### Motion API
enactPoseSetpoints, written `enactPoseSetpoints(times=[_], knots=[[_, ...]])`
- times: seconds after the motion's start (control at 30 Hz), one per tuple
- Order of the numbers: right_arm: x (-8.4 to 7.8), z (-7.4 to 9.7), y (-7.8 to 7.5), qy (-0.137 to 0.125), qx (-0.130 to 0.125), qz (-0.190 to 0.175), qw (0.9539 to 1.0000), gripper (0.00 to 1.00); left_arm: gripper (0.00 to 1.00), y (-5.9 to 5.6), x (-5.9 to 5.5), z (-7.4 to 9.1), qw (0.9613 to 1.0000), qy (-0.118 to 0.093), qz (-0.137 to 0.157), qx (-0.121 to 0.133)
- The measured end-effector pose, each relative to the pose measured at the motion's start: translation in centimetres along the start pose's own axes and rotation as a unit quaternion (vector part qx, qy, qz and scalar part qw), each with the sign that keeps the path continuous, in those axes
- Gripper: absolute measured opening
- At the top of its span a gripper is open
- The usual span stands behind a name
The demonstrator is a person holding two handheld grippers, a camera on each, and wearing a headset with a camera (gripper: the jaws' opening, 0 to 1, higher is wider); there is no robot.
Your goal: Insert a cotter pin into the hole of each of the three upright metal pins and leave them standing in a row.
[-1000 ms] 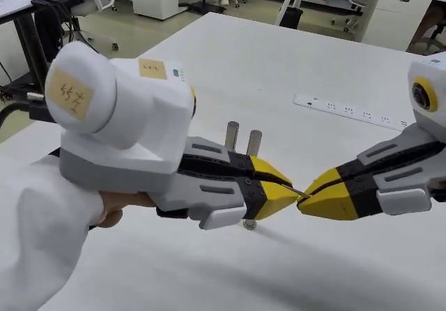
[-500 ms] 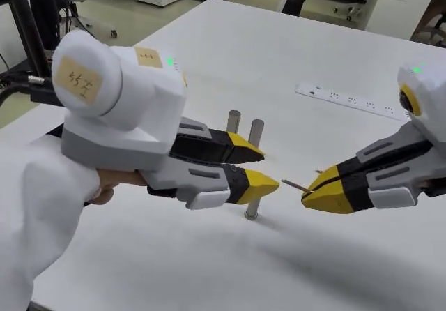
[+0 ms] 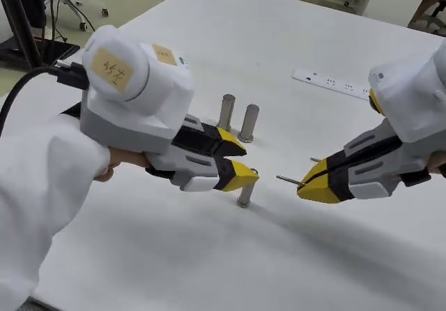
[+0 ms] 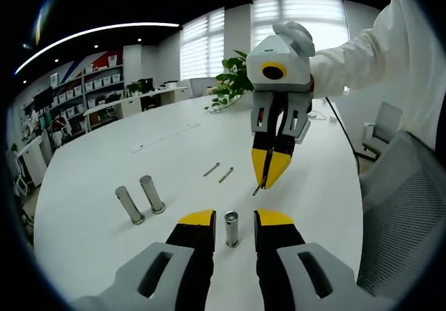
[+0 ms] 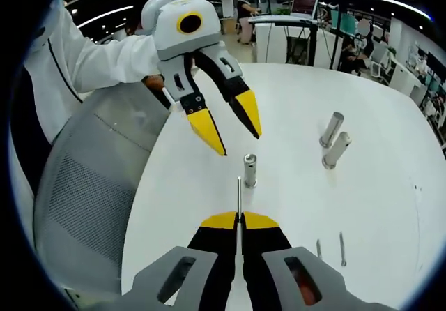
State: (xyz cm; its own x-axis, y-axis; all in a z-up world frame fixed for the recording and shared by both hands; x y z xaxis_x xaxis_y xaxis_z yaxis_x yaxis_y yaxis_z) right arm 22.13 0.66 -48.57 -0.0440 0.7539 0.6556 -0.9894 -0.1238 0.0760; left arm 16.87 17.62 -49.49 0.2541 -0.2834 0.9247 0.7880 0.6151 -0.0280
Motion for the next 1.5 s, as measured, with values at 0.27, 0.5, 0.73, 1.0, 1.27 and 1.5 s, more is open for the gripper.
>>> enactPoseSetpoints(times=[0.27,0.5,0.73,1.0,1.27,1.5], knots=[[0.0,-0.7,-0.4,0.011,0.002,0.005,0.9999,0.0,0.15,0.2,-0.4,-0.8,0.9999,0.002,0.005,-0.013],[0.0,-1.3,-0.7,0.016,0.005,0.01,0.9998,0.0,0.13,0.5,-1.3,-1.3,0.9994,0.03,-0.002,-0.017],[0.1,-1.6,-0.8,0.019,0.006,0.013,0.9997,0.0,0.11,0.5,-1.2,-1.6,0.9994,0.027,-0.004,-0.024],[0.2,-1.8,-1.0,0.017,0.009,0.008,0.9998,0.0,0.06,0.5,-1.2,-1.7,0.9991,0.029,-0.008,-0.029],[0.4,-2.1,-1.0,0.022,0.013,0.012,0.9996,0.0,0.06,0.5,-1.2,-1.9,0.9991,0.027,-0.01,-0.033],[0.7,-2.3,-1.1,0.024,0.012,0.014,0.9995,0.0,0.06,0.7,-1.3,-1.8,0.9991,0.025,-0.008,-0.035]])
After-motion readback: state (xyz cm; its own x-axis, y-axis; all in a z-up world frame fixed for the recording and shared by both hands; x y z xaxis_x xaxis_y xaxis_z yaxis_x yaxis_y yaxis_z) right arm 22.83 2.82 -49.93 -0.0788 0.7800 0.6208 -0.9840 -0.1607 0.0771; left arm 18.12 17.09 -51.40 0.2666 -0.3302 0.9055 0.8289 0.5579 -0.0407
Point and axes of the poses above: the centre of the closed fingertips' face, and the gripper's own axes: z roughly backward along the fingers, y roughly to its left, x roughly out of its top, the point moved 9 cm from there along z, roughly backward along the fingers, and after that the axes turned 4 degrees about -y, right-handed, at the moved point
